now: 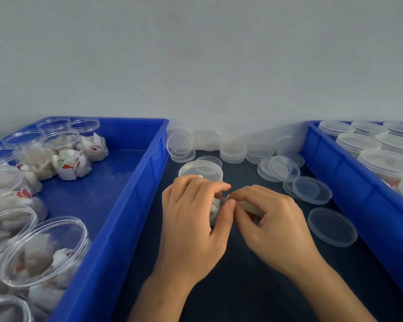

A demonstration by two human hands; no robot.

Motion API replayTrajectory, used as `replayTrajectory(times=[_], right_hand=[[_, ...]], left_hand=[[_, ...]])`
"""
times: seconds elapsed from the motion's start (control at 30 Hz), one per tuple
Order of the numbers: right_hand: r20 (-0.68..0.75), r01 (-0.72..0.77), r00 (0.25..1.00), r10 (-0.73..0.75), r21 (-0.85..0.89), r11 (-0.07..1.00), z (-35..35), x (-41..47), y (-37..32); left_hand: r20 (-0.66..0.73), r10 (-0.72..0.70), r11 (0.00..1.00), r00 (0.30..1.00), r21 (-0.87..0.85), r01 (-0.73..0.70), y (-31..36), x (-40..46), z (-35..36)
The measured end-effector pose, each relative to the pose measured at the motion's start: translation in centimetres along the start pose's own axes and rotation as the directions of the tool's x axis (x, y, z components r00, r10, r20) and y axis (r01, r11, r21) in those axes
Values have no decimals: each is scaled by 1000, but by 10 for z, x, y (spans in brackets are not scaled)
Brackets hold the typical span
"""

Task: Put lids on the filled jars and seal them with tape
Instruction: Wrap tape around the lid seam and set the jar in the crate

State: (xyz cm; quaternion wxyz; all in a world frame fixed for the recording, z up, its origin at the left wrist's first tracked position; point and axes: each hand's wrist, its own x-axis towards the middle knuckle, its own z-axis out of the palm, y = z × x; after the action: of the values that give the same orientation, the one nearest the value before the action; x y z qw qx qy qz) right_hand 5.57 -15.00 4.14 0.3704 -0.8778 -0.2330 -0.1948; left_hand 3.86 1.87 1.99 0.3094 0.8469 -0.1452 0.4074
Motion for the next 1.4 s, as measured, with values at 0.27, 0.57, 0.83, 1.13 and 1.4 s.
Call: replayTrajectory(times=[0.27,0.57,0.83,1.13,1.4], right_hand=[[23,36,999,-34,-48,998,1,-2,1],[22,5,1000,-2,-133,991,2,1,5],[44,-29,998,33,-89,996,2,1,7],[27,-36,999,38,-77,996,3,2,10],[-1,-52,999,52,-91,995,0,3,14]], left_hand=[[-3,20,999,1000,29,-20,-11,1,0],[7,36,993,999,116,-37,-8,0,1],[-72,33,993,997,117,-24,-10,-2,3],[-85,-36,996,996,83,43,-9,-4,6],[-129,-233,969,964,-111,219,-24,-2,-1]])
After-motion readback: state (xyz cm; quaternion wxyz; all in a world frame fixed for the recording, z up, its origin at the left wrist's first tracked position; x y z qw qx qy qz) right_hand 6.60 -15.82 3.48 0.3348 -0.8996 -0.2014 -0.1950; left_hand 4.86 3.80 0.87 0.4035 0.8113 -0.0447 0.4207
